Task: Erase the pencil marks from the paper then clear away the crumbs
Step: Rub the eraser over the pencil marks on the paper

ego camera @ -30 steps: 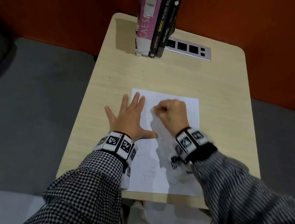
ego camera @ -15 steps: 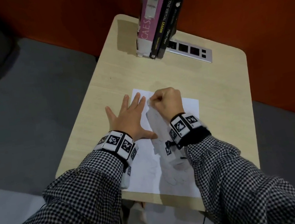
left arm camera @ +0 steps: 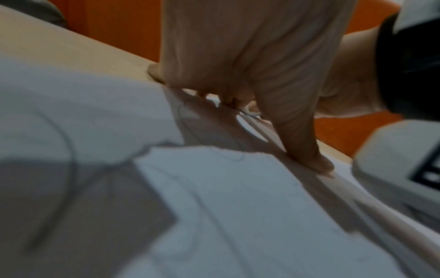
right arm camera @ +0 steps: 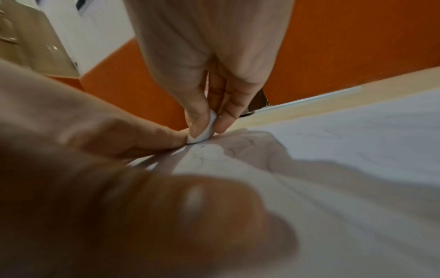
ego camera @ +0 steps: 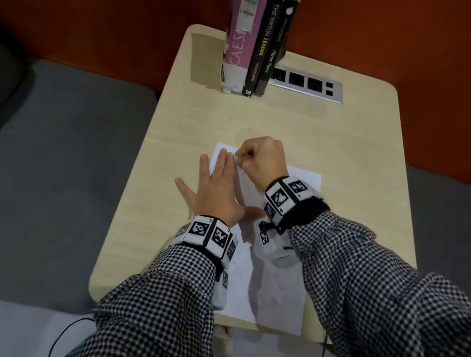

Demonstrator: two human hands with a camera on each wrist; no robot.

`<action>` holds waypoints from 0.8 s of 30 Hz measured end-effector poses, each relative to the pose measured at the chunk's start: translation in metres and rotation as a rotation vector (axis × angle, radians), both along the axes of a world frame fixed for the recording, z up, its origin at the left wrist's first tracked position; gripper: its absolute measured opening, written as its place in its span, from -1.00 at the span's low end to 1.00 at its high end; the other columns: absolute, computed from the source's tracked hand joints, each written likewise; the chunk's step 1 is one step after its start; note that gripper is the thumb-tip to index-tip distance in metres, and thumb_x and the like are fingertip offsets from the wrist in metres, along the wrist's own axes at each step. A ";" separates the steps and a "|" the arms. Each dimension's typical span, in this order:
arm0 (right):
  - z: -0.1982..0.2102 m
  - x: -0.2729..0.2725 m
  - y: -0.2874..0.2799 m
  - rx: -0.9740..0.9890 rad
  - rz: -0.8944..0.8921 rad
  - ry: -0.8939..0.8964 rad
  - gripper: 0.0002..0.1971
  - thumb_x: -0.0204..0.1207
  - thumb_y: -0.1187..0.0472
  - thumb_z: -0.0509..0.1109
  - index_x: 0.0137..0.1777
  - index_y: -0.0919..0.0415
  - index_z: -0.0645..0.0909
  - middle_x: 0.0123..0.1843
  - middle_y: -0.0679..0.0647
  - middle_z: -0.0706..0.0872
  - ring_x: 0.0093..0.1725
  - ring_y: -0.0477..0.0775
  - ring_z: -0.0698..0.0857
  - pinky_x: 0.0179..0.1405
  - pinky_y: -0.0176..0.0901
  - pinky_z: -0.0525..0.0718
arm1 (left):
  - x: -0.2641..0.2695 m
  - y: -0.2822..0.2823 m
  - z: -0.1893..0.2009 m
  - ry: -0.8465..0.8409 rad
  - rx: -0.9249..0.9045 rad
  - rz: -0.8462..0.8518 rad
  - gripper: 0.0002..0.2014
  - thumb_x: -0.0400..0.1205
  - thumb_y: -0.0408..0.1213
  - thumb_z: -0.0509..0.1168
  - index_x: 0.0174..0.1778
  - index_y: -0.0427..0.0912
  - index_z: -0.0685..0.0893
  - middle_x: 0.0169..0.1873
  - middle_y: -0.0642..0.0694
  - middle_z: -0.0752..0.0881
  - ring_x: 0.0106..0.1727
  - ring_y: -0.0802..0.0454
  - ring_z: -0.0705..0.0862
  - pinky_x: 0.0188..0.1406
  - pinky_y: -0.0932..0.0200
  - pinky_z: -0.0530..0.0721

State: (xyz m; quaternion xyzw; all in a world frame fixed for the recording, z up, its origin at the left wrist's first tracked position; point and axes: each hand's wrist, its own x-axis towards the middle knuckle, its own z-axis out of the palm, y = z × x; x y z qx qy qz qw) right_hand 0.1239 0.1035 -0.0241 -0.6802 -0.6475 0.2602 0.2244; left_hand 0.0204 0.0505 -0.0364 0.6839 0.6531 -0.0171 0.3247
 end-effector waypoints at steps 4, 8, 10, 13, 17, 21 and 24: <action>-0.001 0.005 -0.036 -0.040 0.049 -0.071 -0.88 0.37 0.40 0.41 -0.34 0.32 0.74 -0.33 0.24 0.79 -0.29 0.20 0.71 -0.27 -0.17 0.61 | 0.000 0.000 -0.005 -0.012 0.021 0.030 0.09 0.48 0.08 0.42 0.69 0.06 -0.26 0.67 0.22 -0.31 0.67 0.01 -0.40 0.43 -0.66 -0.26; 0.002 0.005 -0.022 -0.026 0.026 -0.015 -0.92 0.32 0.42 0.46 -0.32 0.32 0.77 -0.31 0.21 0.82 -0.28 0.19 0.75 -0.22 -0.14 0.68 | -0.001 0.001 -0.006 -0.029 0.033 0.021 0.12 0.45 0.15 0.43 0.69 0.06 -0.27 0.66 0.22 -0.32 0.67 0.00 -0.40 0.42 -0.67 -0.28; 0.002 0.002 0.001 -0.018 0.003 0.003 -0.94 0.32 0.42 0.48 -0.30 0.32 0.78 -0.30 0.22 0.82 -0.25 0.19 0.76 -0.13 -0.06 0.72 | -0.001 0.002 -0.005 -0.022 0.017 0.012 0.20 0.37 0.33 0.41 0.69 0.03 -0.26 0.67 0.20 -0.32 0.67 -0.01 -0.40 0.39 -0.65 -0.28; -0.003 0.007 -0.018 0.009 0.014 -0.011 -0.94 0.33 0.41 0.49 -0.34 0.32 0.76 -0.34 0.22 0.81 -0.30 0.20 0.74 -0.22 -0.03 0.71 | -0.001 0.001 -0.006 -0.017 0.027 0.013 0.15 0.43 0.28 0.39 0.69 0.04 -0.27 0.67 0.20 -0.32 0.67 0.00 -0.40 0.39 -0.66 -0.27; 0.002 0.012 -0.054 -0.046 0.072 -0.043 -0.92 0.33 0.37 0.49 -0.36 0.29 0.76 -0.35 0.19 0.80 -0.33 0.16 0.72 -0.29 -0.11 0.65 | -0.002 0.001 -0.008 -0.003 0.046 0.017 0.06 0.52 0.14 0.37 0.69 0.04 -0.28 0.67 0.19 -0.32 0.67 -0.01 -0.39 0.42 -0.68 -0.24; 0.002 0.007 -0.007 0.015 0.011 0.011 -0.90 0.32 0.46 0.46 -0.34 0.32 0.77 -0.34 0.20 0.81 -0.32 0.13 0.74 -0.30 -0.21 0.62 | -0.001 0.001 -0.006 -0.013 0.015 0.000 0.23 0.33 0.40 0.38 0.69 0.03 -0.29 0.66 0.19 -0.34 0.67 -0.01 -0.40 0.40 -0.65 -0.27; -0.003 0.016 -0.034 0.016 0.068 -0.068 -0.92 0.36 0.37 0.47 -0.33 0.35 0.75 -0.33 0.25 0.79 -0.30 0.24 0.72 -0.29 -0.08 0.64 | -0.002 0.001 -0.008 -0.016 0.027 0.006 0.22 0.34 0.40 0.38 0.69 0.04 -0.27 0.66 0.21 -0.32 0.67 0.00 -0.40 0.39 -0.65 -0.27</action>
